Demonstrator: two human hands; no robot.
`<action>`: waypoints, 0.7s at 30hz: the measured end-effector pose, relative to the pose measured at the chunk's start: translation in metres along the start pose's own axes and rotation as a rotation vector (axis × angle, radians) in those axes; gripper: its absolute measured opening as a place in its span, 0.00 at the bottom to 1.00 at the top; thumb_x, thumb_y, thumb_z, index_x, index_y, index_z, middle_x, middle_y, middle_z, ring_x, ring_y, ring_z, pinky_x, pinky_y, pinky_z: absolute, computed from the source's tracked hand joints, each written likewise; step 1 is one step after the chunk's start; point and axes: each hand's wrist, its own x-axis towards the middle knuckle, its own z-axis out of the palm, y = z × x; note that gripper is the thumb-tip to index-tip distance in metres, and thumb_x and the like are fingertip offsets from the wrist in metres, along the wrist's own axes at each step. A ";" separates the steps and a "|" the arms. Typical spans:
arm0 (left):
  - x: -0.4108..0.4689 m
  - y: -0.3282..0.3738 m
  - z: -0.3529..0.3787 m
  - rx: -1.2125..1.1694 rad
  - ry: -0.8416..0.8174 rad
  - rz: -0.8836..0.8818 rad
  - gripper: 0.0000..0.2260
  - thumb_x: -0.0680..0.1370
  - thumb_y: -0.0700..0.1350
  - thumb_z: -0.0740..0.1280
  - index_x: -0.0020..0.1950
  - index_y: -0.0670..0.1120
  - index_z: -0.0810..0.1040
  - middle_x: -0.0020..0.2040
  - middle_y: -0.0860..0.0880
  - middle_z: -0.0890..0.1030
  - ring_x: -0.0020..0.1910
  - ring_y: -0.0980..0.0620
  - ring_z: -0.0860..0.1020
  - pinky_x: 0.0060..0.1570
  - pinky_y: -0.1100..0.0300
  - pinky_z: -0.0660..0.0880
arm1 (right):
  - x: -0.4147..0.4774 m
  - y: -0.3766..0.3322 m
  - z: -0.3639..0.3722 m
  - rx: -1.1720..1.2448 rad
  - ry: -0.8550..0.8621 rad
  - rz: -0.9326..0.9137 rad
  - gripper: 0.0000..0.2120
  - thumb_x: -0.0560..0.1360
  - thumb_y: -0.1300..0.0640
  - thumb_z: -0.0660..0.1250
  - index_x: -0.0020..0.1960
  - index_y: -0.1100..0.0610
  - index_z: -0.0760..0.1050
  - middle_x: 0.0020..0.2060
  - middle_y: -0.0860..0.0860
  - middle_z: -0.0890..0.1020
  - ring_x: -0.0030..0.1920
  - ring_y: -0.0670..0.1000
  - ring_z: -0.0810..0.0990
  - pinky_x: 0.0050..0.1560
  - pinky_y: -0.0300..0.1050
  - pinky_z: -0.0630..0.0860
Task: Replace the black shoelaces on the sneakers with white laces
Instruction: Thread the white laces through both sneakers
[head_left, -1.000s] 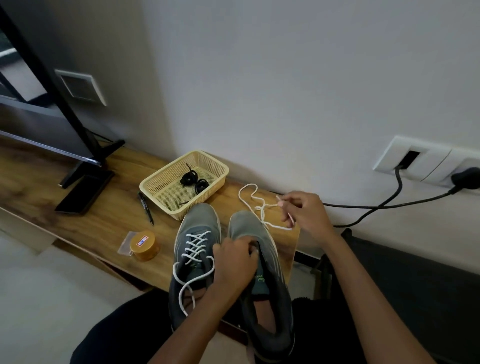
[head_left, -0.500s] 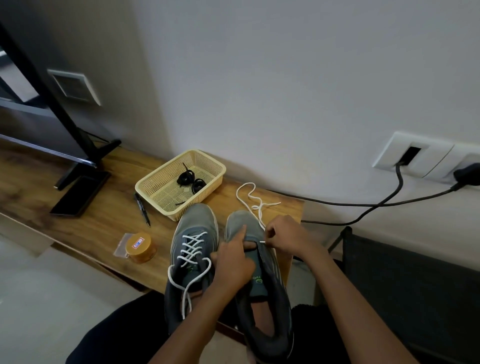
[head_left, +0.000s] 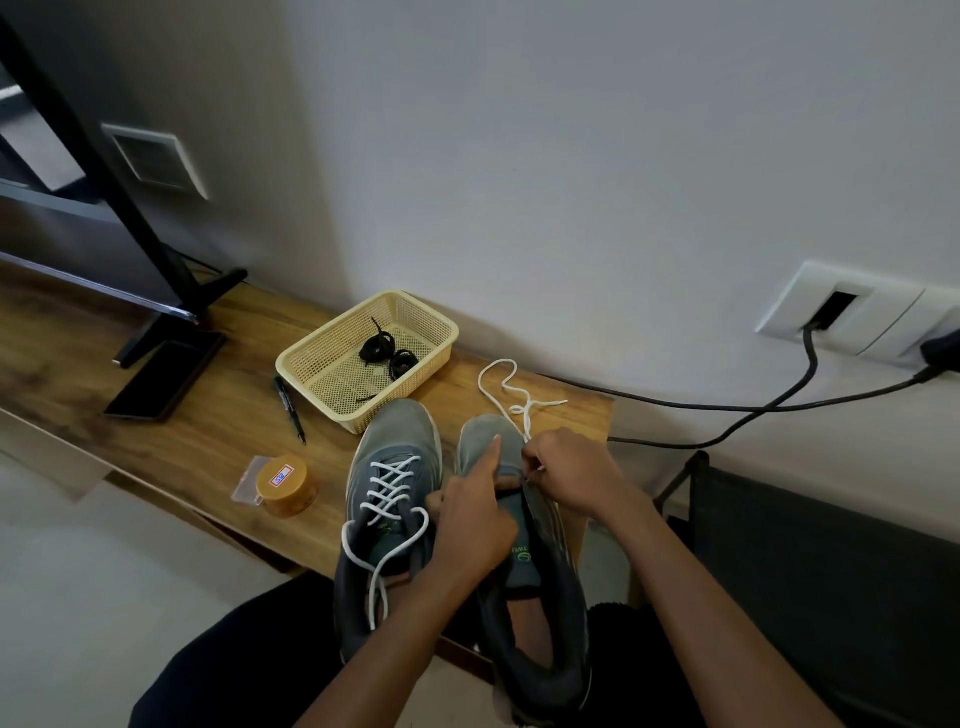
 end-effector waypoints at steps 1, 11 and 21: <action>0.001 -0.002 0.002 -0.014 0.005 0.001 0.42 0.62 0.41 0.56 0.77 0.54 0.54 0.59 0.46 0.80 0.64 0.47 0.73 0.65 0.49 0.67 | 0.000 0.000 0.002 0.028 -0.010 0.007 0.06 0.76 0.59 0.62 0.45 0.57 0.77 0.46 0.53 0.80 0.48 0.53 0.78 0.39 0.42 0.70; -0.002 0.008 0.004 0.383 0.217 0.107 0.33 0.75 0.41 0.63 0.76 0.55 0.52 0.59 0.54 0.78 0.61 0.50 0.71 0.56 0.55 0.55 | -0.001 0.006 0.004 0.291 -0.033 0.068 0.02 0.74 0.60 0.67 0.43 0.58 0.77 0.41 0.51 0.77 0.42 0.49 0.75 0.36 0.36 0.67; 0.022 0.023 0.002 0.681 0.267 0.222 0.24 0.77 0.44 0.61 0.72 0.52 0.59 0.49 0.48 0.82 0.51 0.47 0.78 0.55 0.55 0.58 | 0.001 0.014 0.003 0.396 -0.128 0.170 0.04 0.72 0.56 0.70 0.45 0.56 0.82 0.45 0.52 0.83 0.50 0.52 0.78 0.57 0.54 0.71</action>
